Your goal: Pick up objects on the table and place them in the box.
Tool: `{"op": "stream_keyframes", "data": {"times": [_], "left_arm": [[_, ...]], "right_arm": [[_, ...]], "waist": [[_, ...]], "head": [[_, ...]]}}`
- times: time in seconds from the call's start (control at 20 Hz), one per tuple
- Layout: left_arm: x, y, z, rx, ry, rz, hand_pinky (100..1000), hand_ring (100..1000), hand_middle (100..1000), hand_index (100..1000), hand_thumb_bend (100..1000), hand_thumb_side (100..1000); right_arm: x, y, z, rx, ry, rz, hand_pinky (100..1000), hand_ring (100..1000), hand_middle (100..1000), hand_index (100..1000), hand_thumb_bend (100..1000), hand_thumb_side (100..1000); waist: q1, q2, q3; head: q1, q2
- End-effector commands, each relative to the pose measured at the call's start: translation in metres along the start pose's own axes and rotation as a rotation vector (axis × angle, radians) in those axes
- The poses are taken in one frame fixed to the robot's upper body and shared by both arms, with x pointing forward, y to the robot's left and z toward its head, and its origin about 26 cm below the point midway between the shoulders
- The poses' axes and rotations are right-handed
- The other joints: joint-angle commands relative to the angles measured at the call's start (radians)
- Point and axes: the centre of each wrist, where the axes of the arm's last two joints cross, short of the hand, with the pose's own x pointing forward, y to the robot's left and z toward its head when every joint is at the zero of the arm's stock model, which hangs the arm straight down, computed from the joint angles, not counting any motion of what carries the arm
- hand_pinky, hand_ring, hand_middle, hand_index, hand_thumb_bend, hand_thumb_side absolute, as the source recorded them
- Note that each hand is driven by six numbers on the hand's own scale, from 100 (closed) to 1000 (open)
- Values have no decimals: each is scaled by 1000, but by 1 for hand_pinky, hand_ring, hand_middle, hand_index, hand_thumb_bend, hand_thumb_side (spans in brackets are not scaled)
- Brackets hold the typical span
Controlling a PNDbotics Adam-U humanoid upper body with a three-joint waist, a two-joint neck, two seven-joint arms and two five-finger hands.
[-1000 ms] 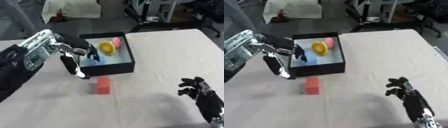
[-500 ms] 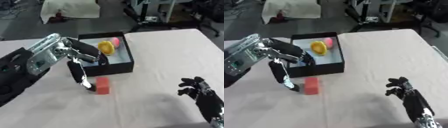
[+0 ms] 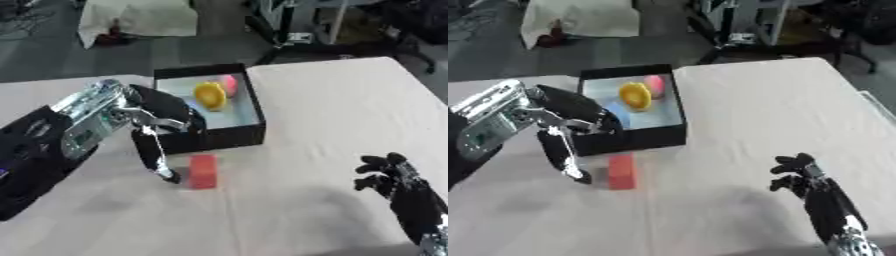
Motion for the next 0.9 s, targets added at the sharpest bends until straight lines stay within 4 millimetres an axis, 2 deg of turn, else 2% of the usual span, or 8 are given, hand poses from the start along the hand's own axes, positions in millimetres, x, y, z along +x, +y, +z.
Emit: {"op": "stream_keyframes", "data": {"times": [0.05, 0.6, 0.9], "left_arm": [[-1, 8, 6, -57, -63, -136, 847, 838, 879, 930, 516, 465], [0, -12, -10, -72, -108, -66, 765, 777, 842, 910, 431, 426], [3, -21, -19, -75, -116, -37, 771, 774, 836, 911, 438, 419]], "right_arm": [[5, -4, -2, 5, -17, 18, 747, 516, 603, 761, 100, 1000], [6, -4, -3, 6, -22, 17, 748, 516, 603, 761, 100, 1000], [7, -4, -4, 8, -24, 16, 748, 516, 603, 761, 100, 1000]], "waist": [[6, -9, -2], [6, -7, -7], [5, -6, -7]], "head": [[-1, -2], [-3, -2], [-4, -2]]}}
